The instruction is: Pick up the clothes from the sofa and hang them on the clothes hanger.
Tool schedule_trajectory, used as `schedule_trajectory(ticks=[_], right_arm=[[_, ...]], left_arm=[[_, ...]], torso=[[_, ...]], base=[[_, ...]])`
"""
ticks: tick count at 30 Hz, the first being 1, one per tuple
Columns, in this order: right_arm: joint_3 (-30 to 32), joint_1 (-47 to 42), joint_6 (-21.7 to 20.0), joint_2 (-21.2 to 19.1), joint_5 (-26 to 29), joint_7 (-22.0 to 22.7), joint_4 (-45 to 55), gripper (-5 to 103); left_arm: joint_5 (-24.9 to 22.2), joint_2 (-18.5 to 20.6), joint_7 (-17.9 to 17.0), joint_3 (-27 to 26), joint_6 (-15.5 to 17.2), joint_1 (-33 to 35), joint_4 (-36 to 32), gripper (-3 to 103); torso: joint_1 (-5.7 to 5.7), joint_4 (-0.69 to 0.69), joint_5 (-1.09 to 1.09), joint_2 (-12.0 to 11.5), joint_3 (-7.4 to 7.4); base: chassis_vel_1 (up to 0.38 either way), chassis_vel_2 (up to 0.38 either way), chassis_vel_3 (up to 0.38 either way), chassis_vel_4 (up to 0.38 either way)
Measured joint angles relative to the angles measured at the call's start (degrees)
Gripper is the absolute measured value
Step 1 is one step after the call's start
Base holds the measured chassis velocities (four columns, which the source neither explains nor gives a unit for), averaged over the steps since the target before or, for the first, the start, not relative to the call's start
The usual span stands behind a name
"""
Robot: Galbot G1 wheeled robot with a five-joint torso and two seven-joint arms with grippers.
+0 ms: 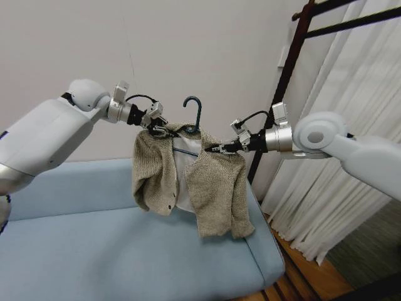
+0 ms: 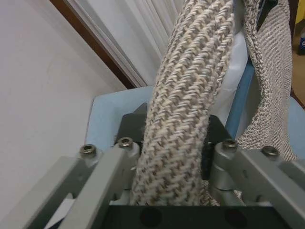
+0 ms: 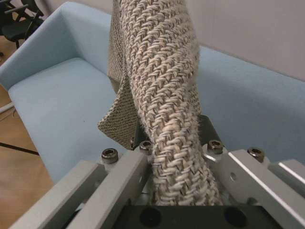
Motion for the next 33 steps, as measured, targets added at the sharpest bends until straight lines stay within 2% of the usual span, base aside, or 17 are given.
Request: schedule_trajectory(ticks=[1,4,7,9,11,13,15,18,20,21,25,26,27,28,30,32,33], right_arm=[[0.00,0.00,0.00,0.00,0.00,0.00,0.00,7],[1.80,-1.15,0.21,-0.62,0.22,1.51,0.91,7],[2.82,-1.79,0.23,-0.85,0.32,2.49,1.29,7],[4.39,-2.84,0.27,-1.26,1.18,5.03,2.04,7],[4.86,-3.21,0.28,-1.42,1.50,6.06,2.36,7],[6.07,-4.19,0.44,-1.97,0.83,7.55,3.02,7],[7.46,-5.35,0.62,-2.60,-0.23,8.13,3.52,7],[12.36,-8.47,-0.01,-3.57,1.18,12.05,4.91,7],[16.21,-10.66,-0.35,-4.18,3.94,15.46,5.84,7],[16.21,-10.66,-0.35,-4.18,3.94,15.46,5.84,7],[20.43,-12.13,-0.95,-5.23,6.93,17.93,6.22,7],[21.50,-12.42,-1.30,-5.27,7.94,19.08,6.35,7],[21.50,-12.42,-1.30,-5.27,7.94,19.08,6.35,7],[23.16,-12.89,-1.89,-5.21,9.66,21.27,6.54,7],[25.62,-13.64,-2.67,-4.91,12.07,24.40,6.71,7],[27.63,-14.63,-2.97,-4.84,12.73,25.02,6.62,6],[27.63,-14.63,-2.97,-4.84,12.73,25.02,6.62,6]], left_arm=[[0.00,0.00,0.00,0.00,0.00,0.00,0.00,24],[-0.11,-0.04,-0.92,0.18,0.10,-0.29,-0.44,41],[-0.22,-0.04,-1.17,0.19,0.34,-0.34,-0.80,46],[-0.83,0.13,-1.70,0.20,0.97,-0.36,-1.48,62],[-0.99,0.22,-1.94,0.20,1.12,-0.36,-1.70,62],[-1.25,0.39,-2.54,0.20,1.64,-0.36,-2.28,74],[-1.73,0.69,-3.65,0.11,2.12,-0.33,-2.82,79],[-3.61,1.43,-7.91,-0.63,3.46,0.47,-4.78,89],[-6.74,2.25,-14.98,-1.65,4.54,2.00,-7.26,98],[-6.74,2.25,-14.98,-1.65,4.54,2.00,-7.26,98],[-16.97,3.09,-36.98,-4.47,7.87,6.73,-13.36,100],[-18.67,3.08,-40.38,-5.06,8.20,7.51,-14.16,100],[-18.67,3.08,-40.38,-5.06,8.20,7.51,-14.16,100],[-21.67,3.03,-45.47,-6.11,8.63,8.76,-15.59,100],[-25.49,2.68,-50.98,-8.06,8.82,10.46,-17.38,100],[-28.26,2.45,-54.33,-10.18,8.84,11.91,-18.97,100],[-28.26,2.45,-54.33,-10.18,8.84,11.91,-18.97,100]], torso=[[0.00,0.00,0.00,0.00,0.00],[0.00,0.00,0.00,0.00,0.00],[0.00,0.00,0.00,0.00,0.00],[0.00,-0.01,0.00,0.00,0.00],[0.00,0.00,0.00,0.00,0.00],[0.00,0.01,-0.01,0.00,0.00],[0.00,0.00,-0.01,0.00,0.00],[0.00,-0.01,0.00,0.00,0.00],[0.00,0.00,0.01,0.00,0.00],[0.00,0.00,0.01,0.00,0.00],[0.00,0.00,-0.01,0.00,0.00],[0.00,0.00,0.00,0.00,0.00],[0.00,0.00,0.00,0.00,0.00],[0.00,-0.01,-0.01,0.00,0.00],[0.00,-0.01,0.00,0.00,0.00],[0.00,-0.01,0.00,0.00,0.00],[0.00,-0.01,0.00,0.00,0.00]], base=[[0.000,0.000,0.000,0.000],[0.000,0.000,0.000,0.000],[0.000,0.000,0.000,0.000],[0.000,0.000,0.000,0.000],[0.000,0.000,0.000,0.000],[0.000,0.000,0.000,0.000],[0.000,0.000,0.000,0.000],[0.000,0.000,0.000,0.000],[0.000,0.000,0.000,0.000],[0.000,0.000,0.000,0.000],[0.000,0.000,0.000,0.000],[0.000,0.000,0.000,0.000],[0.000,0.000,0.000,0.000],[0.000,0.000,0.000,0.000],[0.000,0.000,0.000,0.000],[0.000,0.000,0.000,0.000],[0.000,0.000,0.000,0.000]])
